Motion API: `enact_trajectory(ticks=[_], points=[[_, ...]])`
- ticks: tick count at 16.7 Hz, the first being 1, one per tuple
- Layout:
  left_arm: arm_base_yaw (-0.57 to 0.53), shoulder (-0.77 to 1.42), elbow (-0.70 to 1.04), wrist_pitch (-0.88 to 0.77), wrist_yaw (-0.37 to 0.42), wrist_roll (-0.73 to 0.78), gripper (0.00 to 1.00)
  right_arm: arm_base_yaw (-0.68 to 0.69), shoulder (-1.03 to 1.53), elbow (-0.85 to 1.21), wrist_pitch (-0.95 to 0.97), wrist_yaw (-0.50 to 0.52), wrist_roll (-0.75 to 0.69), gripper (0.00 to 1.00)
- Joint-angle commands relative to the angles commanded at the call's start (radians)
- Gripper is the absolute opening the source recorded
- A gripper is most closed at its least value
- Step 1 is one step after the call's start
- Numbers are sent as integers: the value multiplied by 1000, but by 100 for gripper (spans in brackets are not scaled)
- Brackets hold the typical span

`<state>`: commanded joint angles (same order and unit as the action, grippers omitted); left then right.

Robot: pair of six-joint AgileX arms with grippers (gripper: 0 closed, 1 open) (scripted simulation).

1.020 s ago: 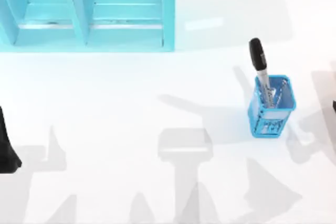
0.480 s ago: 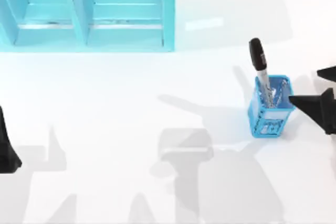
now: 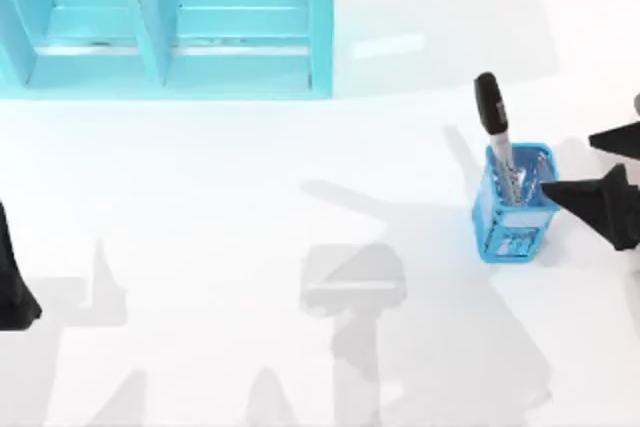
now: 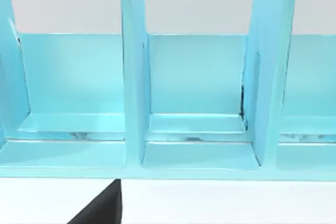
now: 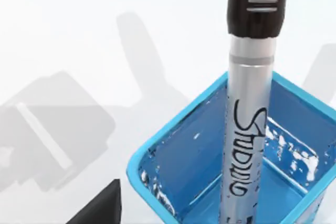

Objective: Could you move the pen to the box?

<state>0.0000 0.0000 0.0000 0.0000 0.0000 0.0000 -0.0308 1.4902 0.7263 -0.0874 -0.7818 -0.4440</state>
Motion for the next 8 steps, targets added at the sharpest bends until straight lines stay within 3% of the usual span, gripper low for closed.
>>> enact_trajectory(ticks=[4,8], points=[[0,0,0,0,0,0,100,39,70,22,75,27,45,100],[0,0,0,0,0,0,100,138,231,57,276,99,142,100]])
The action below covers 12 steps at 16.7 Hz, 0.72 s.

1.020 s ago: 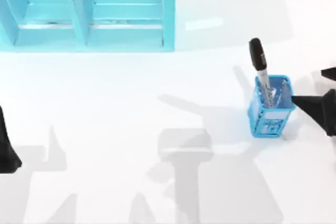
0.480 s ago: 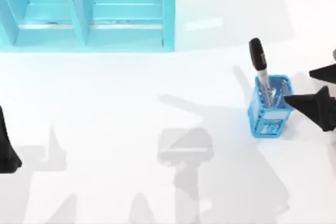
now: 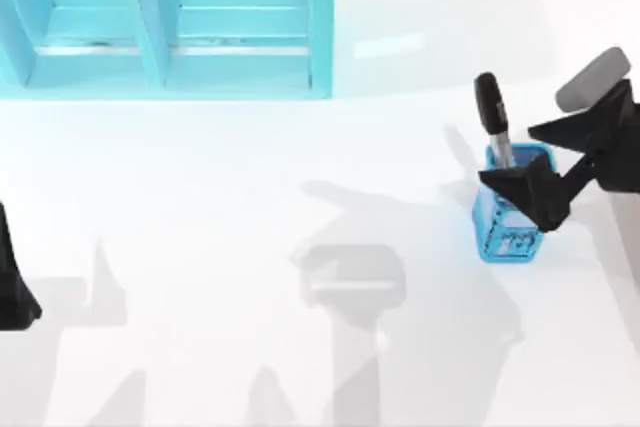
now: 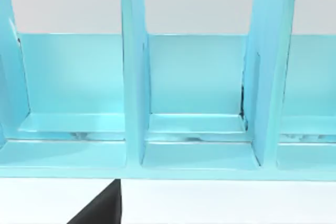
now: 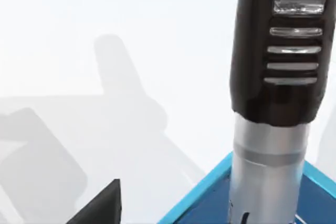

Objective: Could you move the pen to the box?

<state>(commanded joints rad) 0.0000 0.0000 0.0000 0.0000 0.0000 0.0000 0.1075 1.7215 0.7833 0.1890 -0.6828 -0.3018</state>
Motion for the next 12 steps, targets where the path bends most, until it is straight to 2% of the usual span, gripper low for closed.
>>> enact_trajectory(ticks=[3,8,12], points=[[0,0,0,0,0,0,100,64,92,18,104,49,57,100],[0,0,0,0,0,0,100,77,107,21,120,59,67,100],[0,0,0,0,0,0,100,77,107,21,120,59,67,70]])
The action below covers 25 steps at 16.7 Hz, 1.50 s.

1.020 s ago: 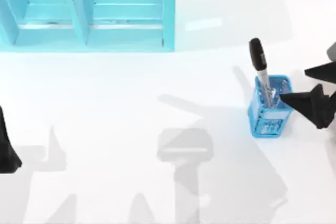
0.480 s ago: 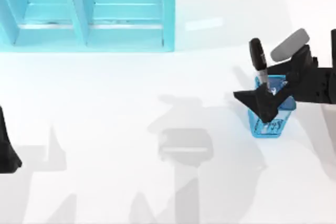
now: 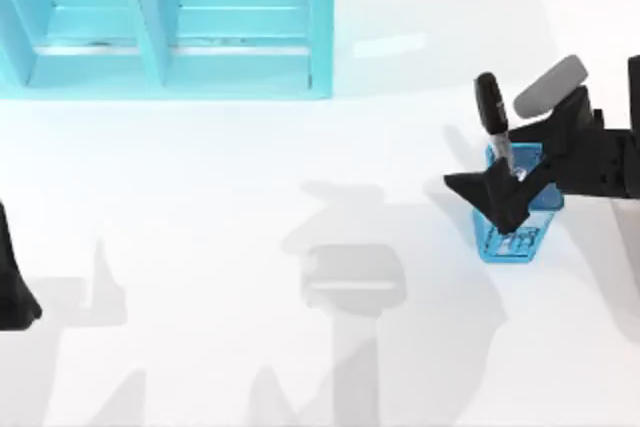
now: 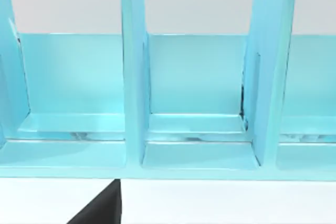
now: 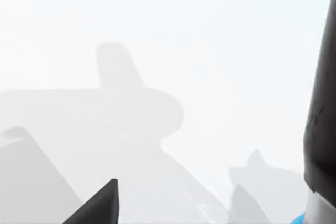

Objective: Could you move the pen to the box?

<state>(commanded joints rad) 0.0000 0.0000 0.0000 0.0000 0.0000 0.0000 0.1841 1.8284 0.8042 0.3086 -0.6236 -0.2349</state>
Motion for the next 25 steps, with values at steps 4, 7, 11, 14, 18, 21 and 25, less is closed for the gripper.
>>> enact_trajectory(ticks=[4,7,11,14,18,21,25], points=[[0,0,0,0,0,0,100,0,0,0,0,0,0,40],[0,0,0,0,0,0,100,0,0,0,0,0,0,17],[0,0,0,0,0,0,100,0,0,0,0,0,0,0],[0,0,0,0,0,0,100,0,0,0,0,0,0,0],[0,0,0,0,0,0,100,1,-5,4,-3,-4,3,0],[0,0,0,0,0,0,100,-21,-9,33,-39,-19,-18,0],[0,0,0,0,0,0,100,-117,-23,147,-233,-87,-122,0]])
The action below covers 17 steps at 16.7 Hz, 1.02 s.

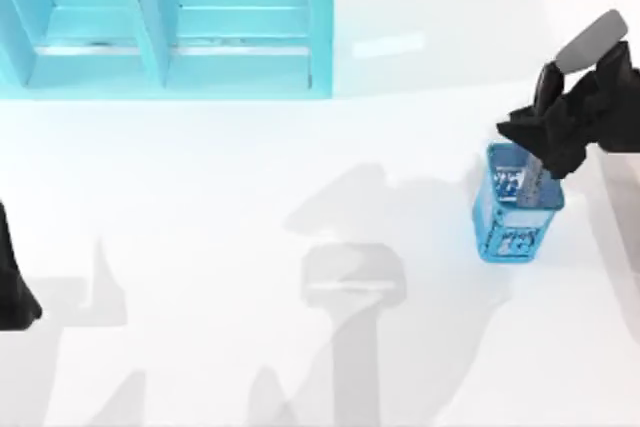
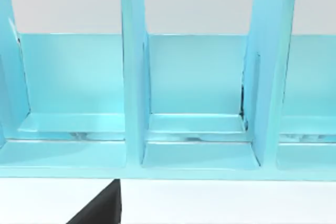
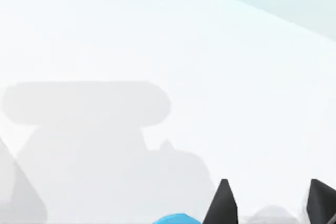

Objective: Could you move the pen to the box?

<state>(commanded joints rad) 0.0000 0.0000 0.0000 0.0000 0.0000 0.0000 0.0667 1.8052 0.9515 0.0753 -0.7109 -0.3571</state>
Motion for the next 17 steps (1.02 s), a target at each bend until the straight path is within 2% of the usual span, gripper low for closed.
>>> enact_trajectory(ticks=[6,9,12,17], points=[[0,0,0,0,0,0,100,-198,-57,213,-529,-131,-219,0],[0,0,0,0,0,0,100,-285,-108,304,-725,-182,-320,0],[0,0,0,0,0,0,100,-341,-152,366,-831,-214,-390,0],[0,0,0,0,0,0,100,-345,-158,375,-849,-220,-399,0]])
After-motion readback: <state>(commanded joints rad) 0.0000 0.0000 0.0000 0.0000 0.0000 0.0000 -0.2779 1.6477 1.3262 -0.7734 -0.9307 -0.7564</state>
